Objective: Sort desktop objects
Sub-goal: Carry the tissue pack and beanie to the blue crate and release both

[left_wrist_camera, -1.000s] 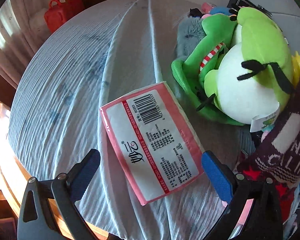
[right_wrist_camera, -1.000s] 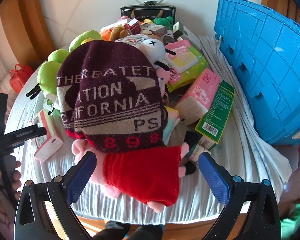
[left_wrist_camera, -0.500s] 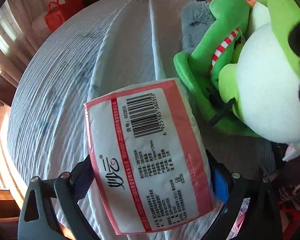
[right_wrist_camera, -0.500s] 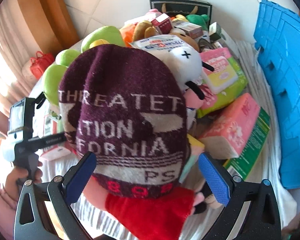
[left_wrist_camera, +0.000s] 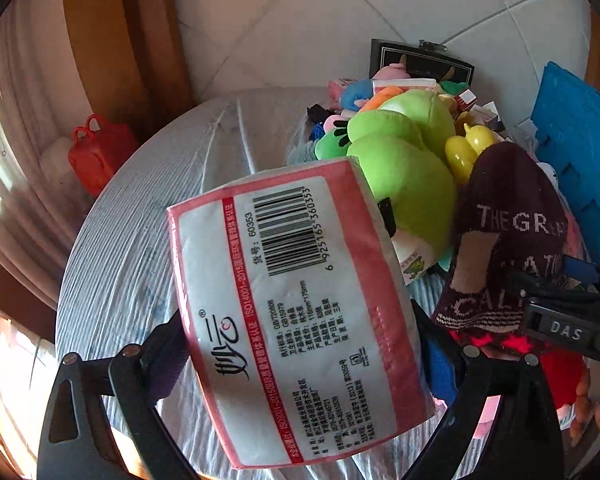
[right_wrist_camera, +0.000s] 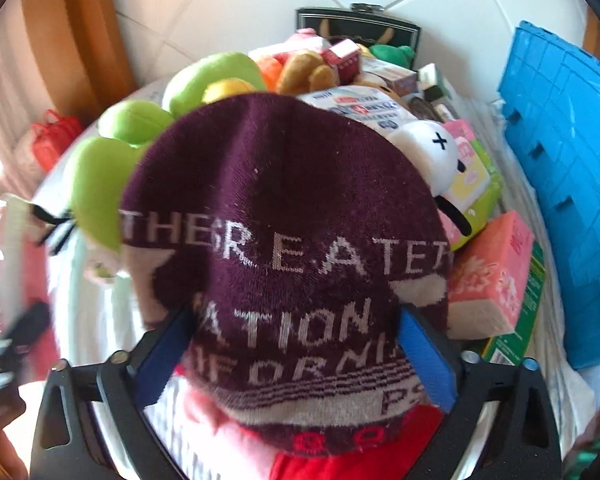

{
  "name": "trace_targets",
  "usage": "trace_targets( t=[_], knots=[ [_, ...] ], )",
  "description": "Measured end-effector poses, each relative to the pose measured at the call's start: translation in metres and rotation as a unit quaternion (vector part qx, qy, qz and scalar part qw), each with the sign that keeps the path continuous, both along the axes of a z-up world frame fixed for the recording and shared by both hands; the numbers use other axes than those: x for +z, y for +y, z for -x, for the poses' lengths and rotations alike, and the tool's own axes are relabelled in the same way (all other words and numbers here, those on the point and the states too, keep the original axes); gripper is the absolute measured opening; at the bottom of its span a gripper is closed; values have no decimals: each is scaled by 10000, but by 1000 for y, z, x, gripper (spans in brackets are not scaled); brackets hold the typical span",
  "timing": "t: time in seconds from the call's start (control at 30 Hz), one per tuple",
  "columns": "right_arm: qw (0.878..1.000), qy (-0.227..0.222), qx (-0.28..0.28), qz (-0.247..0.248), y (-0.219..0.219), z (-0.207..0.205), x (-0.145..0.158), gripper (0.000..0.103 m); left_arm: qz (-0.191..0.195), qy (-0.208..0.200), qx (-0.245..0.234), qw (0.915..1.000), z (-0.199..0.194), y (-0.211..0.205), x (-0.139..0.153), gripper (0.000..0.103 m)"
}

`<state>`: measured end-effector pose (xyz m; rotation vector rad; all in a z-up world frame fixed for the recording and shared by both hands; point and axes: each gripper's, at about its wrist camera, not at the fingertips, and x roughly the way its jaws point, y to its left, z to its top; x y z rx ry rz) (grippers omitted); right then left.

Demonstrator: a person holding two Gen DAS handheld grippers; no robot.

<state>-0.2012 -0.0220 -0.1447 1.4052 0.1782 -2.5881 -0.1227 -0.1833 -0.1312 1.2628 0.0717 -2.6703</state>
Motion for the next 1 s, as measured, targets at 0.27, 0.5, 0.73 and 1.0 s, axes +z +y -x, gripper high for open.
trace_targets(
  t=[0.27, 0.5, 0.73, 1.0],
  knots=[
    [9985, 394, -21, 390, 10, -16, 37, 21, 135, 452, -430, 9980, 20, -14, 37, 97],
    [9927, 929, 47, 766, 20, -32, 86, 19, 63, 841, -795, 9933, 21, -3, 67, 97],
    [9829, 1625, 44, 866, 40, -40, 147, 18, -186, 1207, -1071, 9867, 34, 12, 99, 97],
    [9717, 2173, 35, 929, 86, -31, 196, 18, -221, 1467, -1249, 9810, 50, 61, 125, 97]
  ],
)
